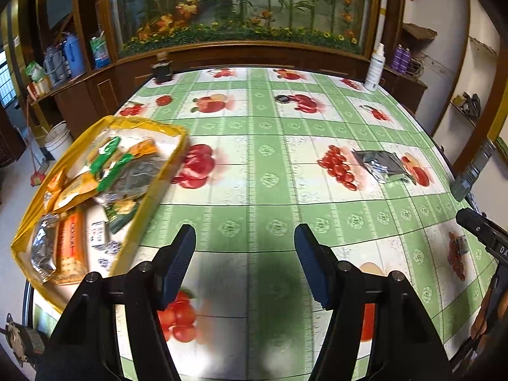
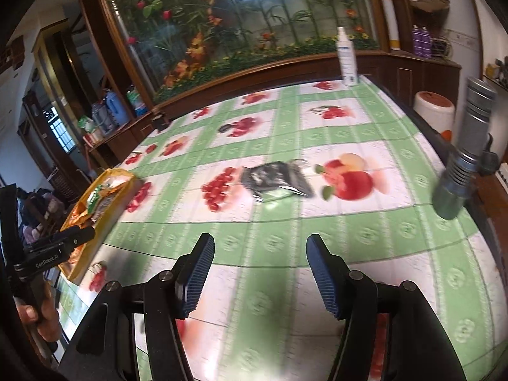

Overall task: Organize snacks
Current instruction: 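Reach and grasp the silver foil bag with left tool while right tool reaches the white candy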

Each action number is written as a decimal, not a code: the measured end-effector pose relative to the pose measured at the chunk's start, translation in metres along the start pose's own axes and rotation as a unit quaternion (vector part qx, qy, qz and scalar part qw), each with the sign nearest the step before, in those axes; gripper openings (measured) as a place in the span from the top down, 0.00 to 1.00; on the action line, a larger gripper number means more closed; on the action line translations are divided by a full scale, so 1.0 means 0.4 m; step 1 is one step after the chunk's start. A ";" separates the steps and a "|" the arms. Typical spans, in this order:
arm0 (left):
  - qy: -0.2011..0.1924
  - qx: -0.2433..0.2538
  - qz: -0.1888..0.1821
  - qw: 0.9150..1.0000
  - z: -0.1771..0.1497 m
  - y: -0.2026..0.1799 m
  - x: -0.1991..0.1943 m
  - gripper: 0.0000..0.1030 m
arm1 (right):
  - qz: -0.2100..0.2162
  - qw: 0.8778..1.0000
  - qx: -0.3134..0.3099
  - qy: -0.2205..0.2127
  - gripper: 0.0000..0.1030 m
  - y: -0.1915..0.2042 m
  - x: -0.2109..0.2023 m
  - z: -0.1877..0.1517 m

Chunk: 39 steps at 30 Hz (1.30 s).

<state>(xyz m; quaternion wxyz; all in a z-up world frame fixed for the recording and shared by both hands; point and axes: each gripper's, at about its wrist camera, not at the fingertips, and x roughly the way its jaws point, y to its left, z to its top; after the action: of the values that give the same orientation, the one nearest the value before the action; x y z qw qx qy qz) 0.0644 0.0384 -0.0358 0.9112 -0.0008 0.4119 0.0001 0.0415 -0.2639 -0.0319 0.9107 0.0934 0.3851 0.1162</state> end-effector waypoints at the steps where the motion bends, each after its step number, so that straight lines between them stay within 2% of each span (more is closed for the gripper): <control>1: 0.001 0.007 -0.004 1.000 0.002 -0.015 0.004 0.38 | -0.009 1.000 0.003 0.001 0.38 -0.019 -0.008 -0.009; 9: 0.012 0.073 -0.044 0.996 0.033 -0.151 0.047 0.38 | -0.066 0.997 0.030 0.015 0.34 -0.137 -0.057 -0.086; 17: 0.016 0.134 -0.073 0.988 0.095 -0.281 0.107 0.38 | -0.066 0.996 0.058 0.028 0.33 -0.187 -0.051 -0.123; 24: 0.020 0.200 -0.097 0.975 0.152 -0.397 0.185 0.38 | -0.073 0.996 0.045 0.035 0.30 -0.184 -0.026 -0.103; 28: 0.032 0.231 -0.126 0.964 0.160 -0.432 0.221 0.38 | -0.084 0.995 0.043 0.035 0.30 -0.194 -0.025 -0.099; 39: 0.032 0.225 -0.145 0.963 0.175 -0.449 0.240 0.38 | -0.081 0.994 0.060 0.034 0.30 -0.215 -0.027 -0.096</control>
<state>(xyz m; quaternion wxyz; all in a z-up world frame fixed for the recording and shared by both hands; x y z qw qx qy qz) 0.1805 -0.1412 -0.0615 0.8645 0.1449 0.4255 -0.2248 0.0186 -0.3461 -0.0733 0.8963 0.1119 0.4286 0.0218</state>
